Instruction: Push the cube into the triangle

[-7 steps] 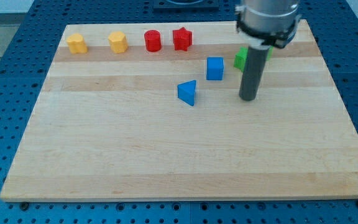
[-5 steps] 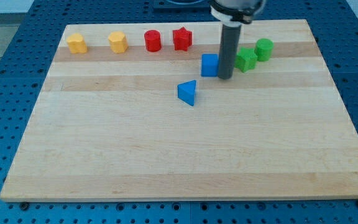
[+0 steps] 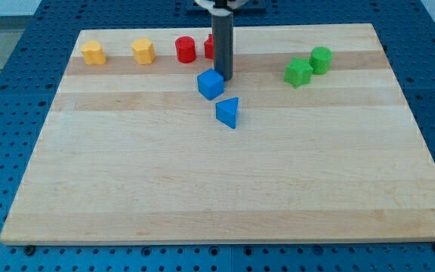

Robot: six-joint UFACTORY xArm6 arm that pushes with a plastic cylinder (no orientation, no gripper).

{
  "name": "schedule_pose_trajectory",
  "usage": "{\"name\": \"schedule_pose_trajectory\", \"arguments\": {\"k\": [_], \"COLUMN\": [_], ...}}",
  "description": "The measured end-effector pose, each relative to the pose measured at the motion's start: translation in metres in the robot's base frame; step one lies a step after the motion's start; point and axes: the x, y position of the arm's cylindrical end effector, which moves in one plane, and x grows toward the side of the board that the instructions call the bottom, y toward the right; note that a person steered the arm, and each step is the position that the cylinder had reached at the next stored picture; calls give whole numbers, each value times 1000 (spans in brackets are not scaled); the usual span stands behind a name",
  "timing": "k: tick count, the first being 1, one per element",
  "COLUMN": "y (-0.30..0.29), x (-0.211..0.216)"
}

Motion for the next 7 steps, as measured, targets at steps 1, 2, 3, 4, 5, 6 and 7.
{"name": "schedule_pose_trajectory", "arguments": {"k": [1,2,3,4,5,6,7], "y": [-20,-47,-13,6,3,-20,-49], "x": [-25,-40,0,35,29,-2,8]}}
